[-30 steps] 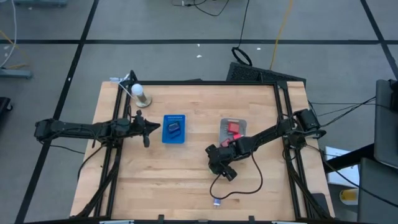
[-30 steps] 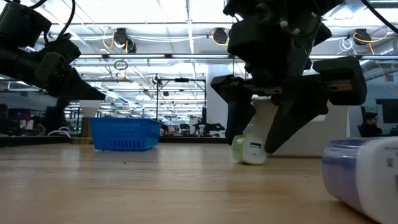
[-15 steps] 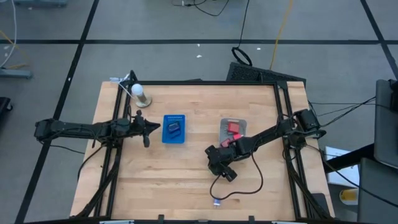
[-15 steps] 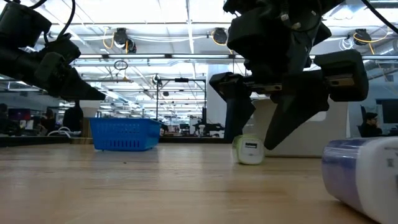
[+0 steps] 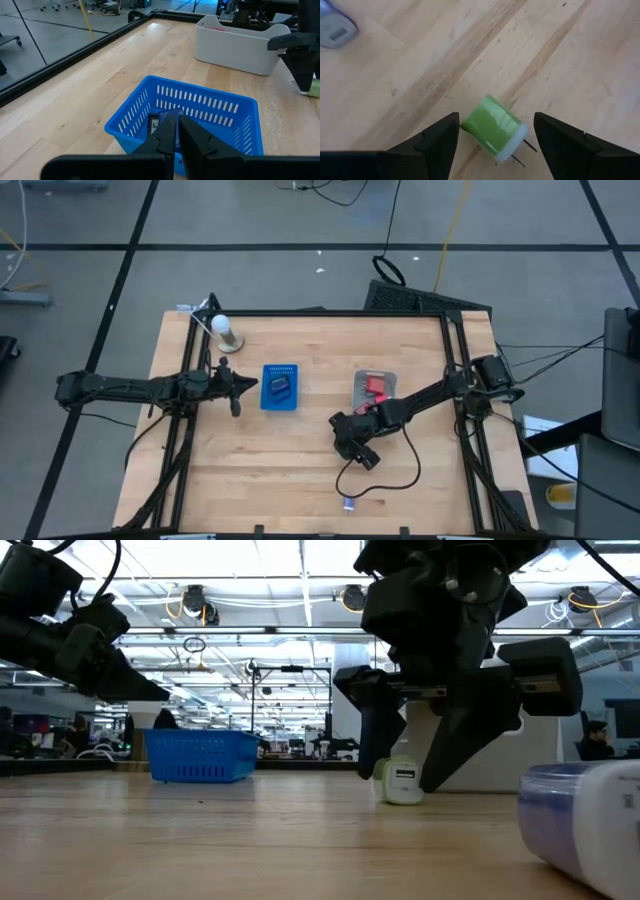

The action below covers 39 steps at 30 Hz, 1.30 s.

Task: Pick & Place Office items
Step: Put the green charger adapter into the gray bin

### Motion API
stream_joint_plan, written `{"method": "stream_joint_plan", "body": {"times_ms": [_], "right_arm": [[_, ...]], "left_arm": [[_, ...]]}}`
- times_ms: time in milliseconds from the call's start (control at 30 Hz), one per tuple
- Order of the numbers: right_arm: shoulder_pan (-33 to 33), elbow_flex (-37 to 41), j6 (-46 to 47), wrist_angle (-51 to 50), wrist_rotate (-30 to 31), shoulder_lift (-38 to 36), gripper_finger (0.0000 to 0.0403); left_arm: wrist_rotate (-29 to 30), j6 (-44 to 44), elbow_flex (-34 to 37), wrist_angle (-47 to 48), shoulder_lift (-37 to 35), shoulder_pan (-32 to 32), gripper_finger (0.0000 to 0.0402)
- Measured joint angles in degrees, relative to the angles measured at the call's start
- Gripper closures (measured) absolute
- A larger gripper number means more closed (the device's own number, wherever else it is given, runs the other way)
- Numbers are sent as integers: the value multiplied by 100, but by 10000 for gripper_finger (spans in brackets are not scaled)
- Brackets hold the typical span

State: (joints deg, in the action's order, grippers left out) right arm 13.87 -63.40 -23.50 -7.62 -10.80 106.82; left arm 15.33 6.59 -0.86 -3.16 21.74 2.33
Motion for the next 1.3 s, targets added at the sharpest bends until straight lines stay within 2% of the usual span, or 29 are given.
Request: {"method": "stream_joint_plan", "body": {"times_ms": [267,767,1300], "right_arm": [[0,3,-269,24,-185,154,207],[3,5,-275,6,-121,-41,207],[11,51,387,-268,-144,-2112,203]], "left_arm": [[0,-13,0,-2,0,0,380],[1,-22,0,1,0,0,380],[-9,-13,0,6,0,0,380]]}}
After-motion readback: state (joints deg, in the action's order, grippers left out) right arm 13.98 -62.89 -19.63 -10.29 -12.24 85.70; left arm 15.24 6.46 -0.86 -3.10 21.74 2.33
